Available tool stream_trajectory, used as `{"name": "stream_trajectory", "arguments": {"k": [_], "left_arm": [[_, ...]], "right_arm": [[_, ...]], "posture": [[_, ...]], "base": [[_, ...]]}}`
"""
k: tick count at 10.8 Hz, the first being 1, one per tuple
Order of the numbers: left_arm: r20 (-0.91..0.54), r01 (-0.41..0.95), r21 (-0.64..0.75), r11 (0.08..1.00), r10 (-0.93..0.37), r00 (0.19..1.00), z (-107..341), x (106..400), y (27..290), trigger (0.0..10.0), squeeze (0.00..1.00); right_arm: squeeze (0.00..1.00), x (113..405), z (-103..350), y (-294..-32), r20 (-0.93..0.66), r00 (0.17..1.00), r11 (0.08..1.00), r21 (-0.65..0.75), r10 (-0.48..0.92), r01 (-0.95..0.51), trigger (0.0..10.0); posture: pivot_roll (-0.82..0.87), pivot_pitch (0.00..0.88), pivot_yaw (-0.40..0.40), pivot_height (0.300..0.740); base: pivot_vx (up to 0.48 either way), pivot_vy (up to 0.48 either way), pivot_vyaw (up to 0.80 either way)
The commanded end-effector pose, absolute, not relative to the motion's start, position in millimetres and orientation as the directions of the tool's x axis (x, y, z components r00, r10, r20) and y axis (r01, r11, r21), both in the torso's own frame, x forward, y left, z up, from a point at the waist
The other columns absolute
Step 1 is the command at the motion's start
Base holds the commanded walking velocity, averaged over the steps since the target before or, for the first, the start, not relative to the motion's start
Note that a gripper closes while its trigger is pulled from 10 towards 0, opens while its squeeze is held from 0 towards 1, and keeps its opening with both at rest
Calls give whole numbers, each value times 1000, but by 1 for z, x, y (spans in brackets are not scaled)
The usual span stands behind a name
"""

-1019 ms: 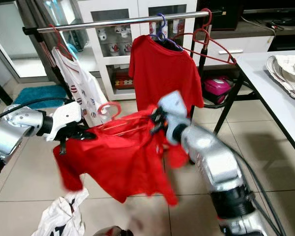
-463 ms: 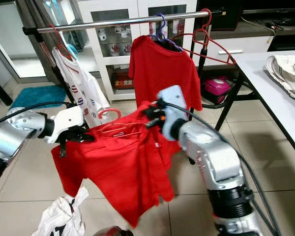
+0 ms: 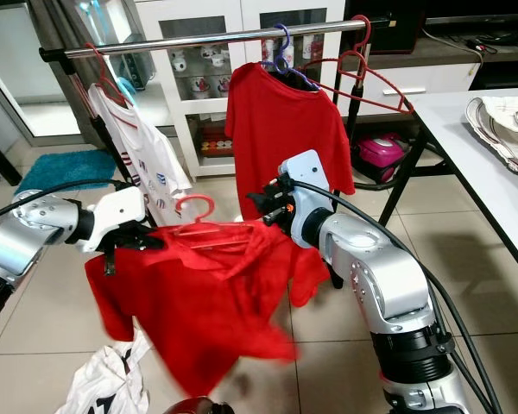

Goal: Hang hanger

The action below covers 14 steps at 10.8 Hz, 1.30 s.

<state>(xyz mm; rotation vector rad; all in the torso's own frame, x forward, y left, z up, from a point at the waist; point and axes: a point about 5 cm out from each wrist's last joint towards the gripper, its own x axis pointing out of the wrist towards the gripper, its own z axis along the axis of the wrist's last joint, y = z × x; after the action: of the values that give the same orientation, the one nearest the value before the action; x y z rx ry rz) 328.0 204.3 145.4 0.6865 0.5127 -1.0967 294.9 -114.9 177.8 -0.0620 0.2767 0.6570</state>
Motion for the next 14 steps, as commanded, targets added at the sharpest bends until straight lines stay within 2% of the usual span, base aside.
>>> {"name": "stream_trajectory", "arguments": {"k": [1, 2, 3, 5, 6, 9, 10, 12, 13, 14], "left_arm": [[-646, 897, 316, 310, -622, 442, 162, 336, 209, 0, 0], [-583, 888, 356, 292, -673, 455, 171, 337, 210, 0, 0], [-530, 901, 341, 268, -737, 420, 177, 333, 209, 0, 0], [-528, 932, 315, 178, -783, 328, 174, 324, 204, 0, 0], [-532, 947, 288, 146, -797, 285, 173, 320, 203, 0, 0], [-546, 964, 258, 73, -812, 207, 178, 313, 200, 0, 0], [-541, 963, 262, 59, -817, 197, 182, 313, 197, 0, 0], [-539, 962, 269, 42, -821, 186, 185, 312, 194, 0, 0], [-541, 961, 273, 33, -821, 182, 187, 311, 193, 0, 0], [-543, 961, 274, 27, -820, 178, 189, 310, 193, 0, 0]], "right_arm": [[1000, 292, 185, -108, -257, 733, 761, 16, 629, -648, 10000], [1000, 291, 195, -107, -194, 709, 719, -23, 678, -694, 10000], [1000, 292, 209, -108, -136, 664, 659, -88, 735, -747, 10000], [969, 285, 216, -105, -165, 505, 476, -184, 847, -860, 10000], [0, 281, 218, -101, -189, 435, 388, -239, 881, -890, 10000], [0, 276, 210, -85, -274, 261, 172, -311, 926, -935, 10000], [0, 275, 202, -80, -318, 216, 129, -275, 923, -953, 10000], [0, 274, 193, -78, -357, 180, 103, -224, 917, -969, 10000], [0, 275, 189, -77, -375, 179, 103, -215, 909, -971, 0], [0, 276, 187, -77, -381, 180, 104, -210, 907, -972, 0]], "posture": [[-33, 0, 125, 740], [-33, 0, 128, 740], [-33, 0, 129, 740], [-32, 0, 125, 740], [-31, 0, 122, 740], [-26, 0, 115, 740], [-24, 0, 112, 740], [-24, 0, 112, 740], [-24, 0, 112, 740], [-24, 0, 112, 740]], "base": [[0, 0, 0], [0, 0, 0], [0, 0, 0], [0, 0, 0], [0, 0, 0], [0, 0, 0], [0, 0, 0], [0, 0, 0], [0, 0, 0], [0, 0, 0]]}}
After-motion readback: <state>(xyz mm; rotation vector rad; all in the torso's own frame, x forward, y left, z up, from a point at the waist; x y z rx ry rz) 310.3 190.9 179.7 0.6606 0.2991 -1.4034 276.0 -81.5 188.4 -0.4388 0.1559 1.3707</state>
